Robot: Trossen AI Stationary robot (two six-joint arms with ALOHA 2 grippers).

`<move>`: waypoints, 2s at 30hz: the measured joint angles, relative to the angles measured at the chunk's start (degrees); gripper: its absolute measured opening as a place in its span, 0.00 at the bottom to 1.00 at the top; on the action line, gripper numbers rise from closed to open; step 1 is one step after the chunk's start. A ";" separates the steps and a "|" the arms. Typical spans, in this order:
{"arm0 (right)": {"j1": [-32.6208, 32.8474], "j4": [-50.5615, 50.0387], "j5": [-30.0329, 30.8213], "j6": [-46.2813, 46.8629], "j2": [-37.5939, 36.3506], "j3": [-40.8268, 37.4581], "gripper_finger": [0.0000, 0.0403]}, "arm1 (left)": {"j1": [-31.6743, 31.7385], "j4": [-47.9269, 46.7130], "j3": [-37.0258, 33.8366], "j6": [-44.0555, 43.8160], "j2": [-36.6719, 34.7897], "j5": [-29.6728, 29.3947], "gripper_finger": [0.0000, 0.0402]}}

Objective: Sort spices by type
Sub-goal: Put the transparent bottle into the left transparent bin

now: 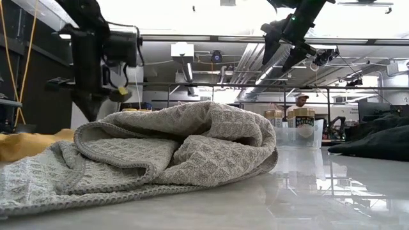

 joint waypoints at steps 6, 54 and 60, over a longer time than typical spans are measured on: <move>-0.01 0.00 0.19 -0.02 0.00 -0.01 0.92 | -10.29 10.93 -0.01 -2.06 -0.01 4.08 0.00; -0.01 -0.07 0.39 2.51 0.00 -0.01 0.92 | -13.27 24.85 13.40 73.13 6.81 26.57 0.42; -0.01 -0.07 0.39 2.59 0.02 -0.01 0.92 | -12.49 26.39 13.40 73.46 8.79 24.88 0.64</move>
